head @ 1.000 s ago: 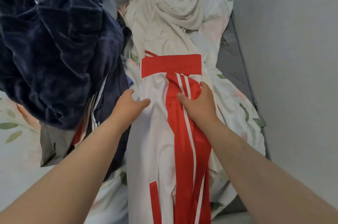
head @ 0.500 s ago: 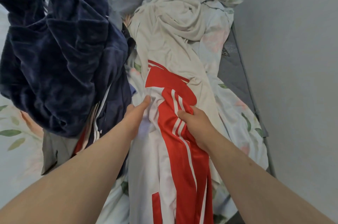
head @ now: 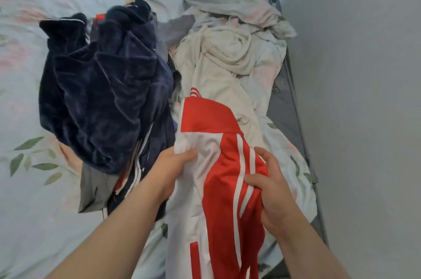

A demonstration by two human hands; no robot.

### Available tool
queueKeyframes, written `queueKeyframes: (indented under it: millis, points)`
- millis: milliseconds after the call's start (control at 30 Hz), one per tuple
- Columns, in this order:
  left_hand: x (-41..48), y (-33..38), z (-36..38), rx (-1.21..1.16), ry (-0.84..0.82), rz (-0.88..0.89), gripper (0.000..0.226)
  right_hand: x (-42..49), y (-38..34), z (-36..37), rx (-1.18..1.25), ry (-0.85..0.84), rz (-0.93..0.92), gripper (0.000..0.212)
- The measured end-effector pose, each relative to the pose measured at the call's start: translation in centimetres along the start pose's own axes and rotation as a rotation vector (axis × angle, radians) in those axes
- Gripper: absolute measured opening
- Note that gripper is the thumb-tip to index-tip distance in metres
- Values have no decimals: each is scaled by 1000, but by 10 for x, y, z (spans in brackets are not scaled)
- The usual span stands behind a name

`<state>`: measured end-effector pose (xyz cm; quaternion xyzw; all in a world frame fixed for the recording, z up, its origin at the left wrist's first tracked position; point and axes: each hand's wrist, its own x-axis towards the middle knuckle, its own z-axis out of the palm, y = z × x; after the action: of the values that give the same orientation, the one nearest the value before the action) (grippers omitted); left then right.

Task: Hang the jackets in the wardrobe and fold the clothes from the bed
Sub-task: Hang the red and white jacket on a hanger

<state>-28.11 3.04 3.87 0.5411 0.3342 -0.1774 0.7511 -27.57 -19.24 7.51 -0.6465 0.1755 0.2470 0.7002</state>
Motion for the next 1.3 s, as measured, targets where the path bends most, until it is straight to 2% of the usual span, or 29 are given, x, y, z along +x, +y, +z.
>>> queueKeyframes:
  millis: [133, 267, 367, 500, 667, 800, 900, 1000, 1100, 1233, 1300]
  points:
    - [-69, 16, -10, -19, 8, 15, 24, -53, -32, 20, -8, -55, 32, 70]
    - [-138, 41, -23, -144, -39, 9, 31, -114, -73, 50, 30, -112, 34, 55]
    - [-191, 68, -38, -186, -56, 72, 42, -160, -112, 74, -10, -155, -30, 69]
    - [-261, 111, -58, -159, -55, 258, 31, -214, -176, 105, -57, -271, -171, 47]
    - [-340, 178, -70, -157, 139, 549, 12, -264, -257, 143, -23, -397, -349, 54]
    - [-394, 220, -88, -122, 301, 744, 11, -292, -299, 181, 66, -514, -421, 48]
    - [-432, 238, -97, -146, 382, 834, 10, -308, -317, 208, 65, -582, -411, 40]
    - [-466, 249, -100, -200, 458, 915, 17, -321, -335, 229, -33, -592, -520, 31]
    - [-498, 255, -96, -186, 595, 983, 6, -326, -350, 239, -79, -602, -638, 9]
    - [-533, 259, -78, -156, 820, 1066, 19, -332, -368, 235, -93, -694, -736, 13]
    - [-549, 258, -68, -130, 935, 1079, 17, -334, -375, 229, -110, -724, -758, 17]
